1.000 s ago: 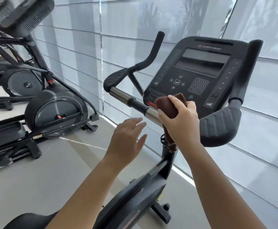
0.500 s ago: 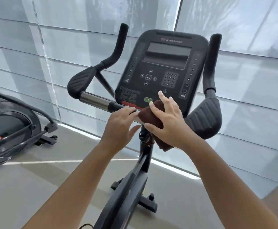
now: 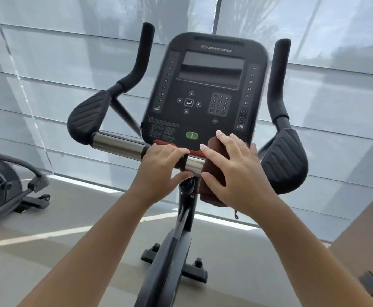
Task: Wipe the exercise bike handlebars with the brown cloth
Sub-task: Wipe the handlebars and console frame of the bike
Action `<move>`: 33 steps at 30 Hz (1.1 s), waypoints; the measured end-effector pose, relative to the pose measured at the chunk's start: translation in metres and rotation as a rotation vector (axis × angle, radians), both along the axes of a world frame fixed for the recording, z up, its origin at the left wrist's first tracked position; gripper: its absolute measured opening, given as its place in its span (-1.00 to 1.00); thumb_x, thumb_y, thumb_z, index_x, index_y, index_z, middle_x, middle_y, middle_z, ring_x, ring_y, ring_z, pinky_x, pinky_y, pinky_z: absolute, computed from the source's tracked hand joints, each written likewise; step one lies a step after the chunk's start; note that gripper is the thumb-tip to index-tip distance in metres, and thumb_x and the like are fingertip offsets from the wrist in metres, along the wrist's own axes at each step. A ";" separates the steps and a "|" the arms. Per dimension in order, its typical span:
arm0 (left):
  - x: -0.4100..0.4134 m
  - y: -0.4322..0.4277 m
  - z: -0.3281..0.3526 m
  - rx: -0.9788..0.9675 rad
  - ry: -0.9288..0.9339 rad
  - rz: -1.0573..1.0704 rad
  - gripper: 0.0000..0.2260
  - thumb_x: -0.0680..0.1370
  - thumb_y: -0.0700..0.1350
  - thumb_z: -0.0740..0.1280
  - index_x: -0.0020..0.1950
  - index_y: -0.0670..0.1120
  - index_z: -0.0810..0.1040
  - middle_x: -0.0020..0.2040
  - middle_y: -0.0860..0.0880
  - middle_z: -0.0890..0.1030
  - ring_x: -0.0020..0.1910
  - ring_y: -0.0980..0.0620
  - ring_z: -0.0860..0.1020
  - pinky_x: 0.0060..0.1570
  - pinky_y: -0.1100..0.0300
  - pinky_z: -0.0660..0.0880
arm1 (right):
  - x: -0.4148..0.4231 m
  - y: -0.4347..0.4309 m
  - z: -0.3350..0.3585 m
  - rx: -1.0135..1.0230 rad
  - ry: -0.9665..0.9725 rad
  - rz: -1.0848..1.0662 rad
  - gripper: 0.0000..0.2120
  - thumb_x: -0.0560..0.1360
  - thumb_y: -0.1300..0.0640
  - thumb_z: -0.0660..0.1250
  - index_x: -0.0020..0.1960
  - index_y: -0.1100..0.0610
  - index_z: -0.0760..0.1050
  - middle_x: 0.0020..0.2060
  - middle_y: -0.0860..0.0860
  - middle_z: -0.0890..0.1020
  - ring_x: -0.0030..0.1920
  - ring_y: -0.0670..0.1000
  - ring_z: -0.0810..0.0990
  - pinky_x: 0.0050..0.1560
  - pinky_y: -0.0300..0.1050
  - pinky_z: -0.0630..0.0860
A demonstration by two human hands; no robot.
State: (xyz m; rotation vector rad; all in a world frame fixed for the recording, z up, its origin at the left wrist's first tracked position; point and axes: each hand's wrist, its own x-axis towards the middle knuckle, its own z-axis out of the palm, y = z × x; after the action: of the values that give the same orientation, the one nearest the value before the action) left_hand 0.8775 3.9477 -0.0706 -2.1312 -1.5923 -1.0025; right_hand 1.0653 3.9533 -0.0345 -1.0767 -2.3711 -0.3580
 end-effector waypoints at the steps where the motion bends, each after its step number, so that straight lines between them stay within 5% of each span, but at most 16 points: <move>1: -0.001 0.001 0.000 0.001 -0.001 -0.001 -0.58 0.39 0.01 0.45 0.15 -0.17 0.53 -0.01 -0.11 0.62 -0.01 -0.14 0.53 0.09 -0.04 0.40 | -0.001 -0.001 -0.004 0.001 0.033 -0.003 -0.45 0.43 -0.16 0.28 0.38 -0.05 0.33 0.45 0.13 0.24 0.44 0.23 0.17 0.36 0.30 0.16; 3: -0.003 0.003 0.000 -0.003 0.015 -0.009 -0.56 0.38 0.04 0.44 0.16 -0.16 0.53 -0.03 -0.11 0.62 -0.02 -0.13 0.52 0.06 -0.02 0.39 | 0.002 0.001 -0.003 -0.054 0.086 0.011 -0.36 0.35 -0.25 0.31 0.38 -0.09 0.32 0.44 0.05 0.28 0.41 0.16 0.24 0.30 0.14 0.28; 6: -0.008 0.007 0.005 -0.020 0.019 -0.029 -0.57 0.37 0.09 0.43 0.12 -0.14 0.56 -0.07 -0.10 0.61 -0.05 -0.13 0.51 0.03 0.01 0.36 | 0.007 0.025 0.021 -0.396 0.137 0.032 -0.27 0.28 -0.33 0.32 0.38 -0.15 0.24 0.31 -0.12 0.42 0.26 -0.03 0.40 0.21 -0.14 0.33; 9: -0.008 0.007 0.007 -0.011 -0.012 -0.037 -0.59 0.37 0.10 0.42 0.10 -0.13 0.56 -0.07 -0.09 0.60 -0.05 -0.12 0.49 0.03 0.02 0.33 | 0.008 0.045 0.042 -0.699 0.097 -0.015 -0.47 0.31 -0.27 0.32 0.24 -0.21 0.35 0.13 -0.13 0.55 0.11 -0.06 0.52 0.12 -0.20 0.40; 11: -0.007 0.006 0.005 -0.008 -0.033 -0.042 -0.58 0.38 0.10 0.42 0.11 -0.13 0.55 -0.06 -0.09 0.60 -0.03 -0.12 0.48 0.05 0.01 0.33 | 0.009 0.043 0.037 -0.625 0.073 -0.005 -0.48 0.31 -0.27 0.31 0.23 -0.19 0.38 0.13 -0.11 0.54 0.09 -0.07 0.52 0.07 -0.23 0.39; 16: -0.010 0.009 0.003 0.004 -0.062 -0.052 -0.58 0.38 0.11 0.41 0.11 -0.13 0.56 -0.07 -0.09 0.60 -0.04 -0.11 0.48 0.04 0.01 0.34 | 0.016 0.005 -0.006 0.089 0.027 0.028 -0.29 0.23 -0.18 0.46 0.29 0.10 0.44 0.22 0.17 0.49 0.16 0.20 0.49 0.11 0.06 0.46; 23: -0.013 0.009 0.002 -0.020 -0.081 -0.083 -0.59 0.38 0.10 0.42 0.11 -0.12 0.56 -0.08 -0.07 0.60 -0.05 -0.11 0.49 0.04 0.00 0.36 | 0.038 0.044 0.045 -0.583 -0.024 0.028 -0.65 0.38 -0.23 0.32 0.15 -0.31 0.37 0.02 -0.19 0.58 0.09 -0.08 0.54 0.11 -0.22 0.40; 27: -0.013 0.011 0.000 -0.021 -0.087 -0.085 -0.59 0.38 0.10 0.41 0.12 -0.11 0.57 -0.07 -0.06 0.60 -0.03 -0.09 0.50 0.06 0.01 0.35 | 0.036 0.016 0.003 -0.058 0.044 -0.006 -0.33 0.27 -0.29 0.33 0.30 -0.02 0.39 0.13 0.04 0.54 0.11 0.06 0.52 0.13 -0.10 0.44; 29: -0.013 0.011 0.000 -0.010 -0.093 -0.081 -0.59 0.38 0.09 0.42 0.12 -0.12 0.57 -0.08 -0.07 0.60 -0.03 -0.11 0.50 0.06 -0.01 0.36 | 0.031 0.004 -0.018 0.222 0.054 -0.055 -0.34 0.28 -0.22 0.37 0.28 0.09 0.41 0.14 0.21 0.53 0.10 0.20 0.52 0.09 0.00 0.46; 31: -0.012 0.011 -0.001 -0.012 -0.083 -0.080 -0.59 0.38 0.08 0.41 0.12 -0.13 0.57 -0.07 -0.08 0.61 -0.03 -0.12 0.50 0.05 -0.03 0.36 | 0.024 0.004 -0.020 0.281 0.068 -0.059 -0.36 0.28 -0.18 0.38 0.25 0.13 0.46 0.11 0.26 0.55 0.06 0.25 0.54 0.04 0.03 0.49; 33: -0.014 0.011 0.000 -0.023 -0.059 -0.085 -0.58 0.38 0.08 0.42 0.12 -0.14 0.57 -0.08 -0.09 0.60 -0.05 -0.12 0.50 0.03 -0.02 0.37 | 0.011 0.011 -0.005 0.110 0.075 0.003 -0.34 0.26 -0.22 0.37 0.26 0.10 0.47 0.10 0.16 0.55 0.05 0.17 0.54 0.04 -0.03 0.48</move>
State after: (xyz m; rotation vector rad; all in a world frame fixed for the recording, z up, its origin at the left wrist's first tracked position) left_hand 0.8639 3.9590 -0.0701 -2.2209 -1.5587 -1.0879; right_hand 1.0761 3.9640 -0.0392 -1.0178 -2.2592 -0.4337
